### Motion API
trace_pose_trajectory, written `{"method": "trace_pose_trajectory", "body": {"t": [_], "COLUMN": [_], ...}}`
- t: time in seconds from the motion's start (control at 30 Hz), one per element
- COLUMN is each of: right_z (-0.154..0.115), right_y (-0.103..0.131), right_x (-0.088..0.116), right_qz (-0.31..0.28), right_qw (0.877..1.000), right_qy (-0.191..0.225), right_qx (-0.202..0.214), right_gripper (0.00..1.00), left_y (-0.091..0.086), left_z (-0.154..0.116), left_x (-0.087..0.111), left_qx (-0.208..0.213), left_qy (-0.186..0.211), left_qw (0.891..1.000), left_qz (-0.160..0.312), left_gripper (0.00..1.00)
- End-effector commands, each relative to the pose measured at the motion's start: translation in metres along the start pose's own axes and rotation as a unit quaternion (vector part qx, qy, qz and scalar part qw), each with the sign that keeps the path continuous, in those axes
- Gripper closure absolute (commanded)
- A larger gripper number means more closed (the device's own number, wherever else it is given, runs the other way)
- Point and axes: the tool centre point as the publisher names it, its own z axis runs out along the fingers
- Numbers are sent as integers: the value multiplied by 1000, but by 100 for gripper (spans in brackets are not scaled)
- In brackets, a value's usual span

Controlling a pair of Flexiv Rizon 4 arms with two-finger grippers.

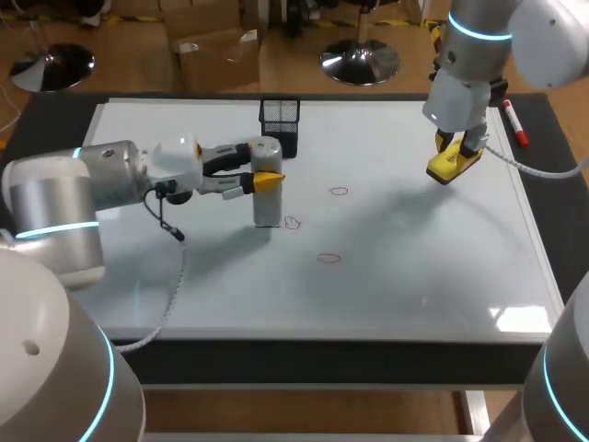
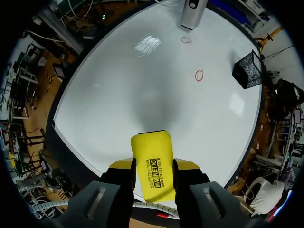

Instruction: Pick up the inspection probe, press it on each red-marked spot on the whiteboard one by one, put down the probe, pick up the eraser, and wipe off all the red marks.

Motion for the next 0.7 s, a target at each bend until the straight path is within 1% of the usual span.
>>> {"method": "trace_pose_trajectory", "body": {"t": [0.03,0.23,0.53,0.7], "right_z": [0,0,0,0], "right_y": [0,0,0,0], "right_x": [0,0,0,0], "right_qz": [0,0,0,0], "right_qw": [1000,1000,1000,1000], "right_qy": [1,1,1,1], "right_qx": [1,1,1,1], "right_gripper": [100,100,100,100], "left_y": [-19,-32,-45,-52], "left_z": [-32,-62,-109,-130], "left_x": [14,22,32,35], "left_qx": [-4,-4,-2,1], "left_qy": [-37,-67,-117,-141], "left_qw": [999,998,993,989], "left_qz": [8,20,30,37], "left_gripper": [100,100,100,100]}}
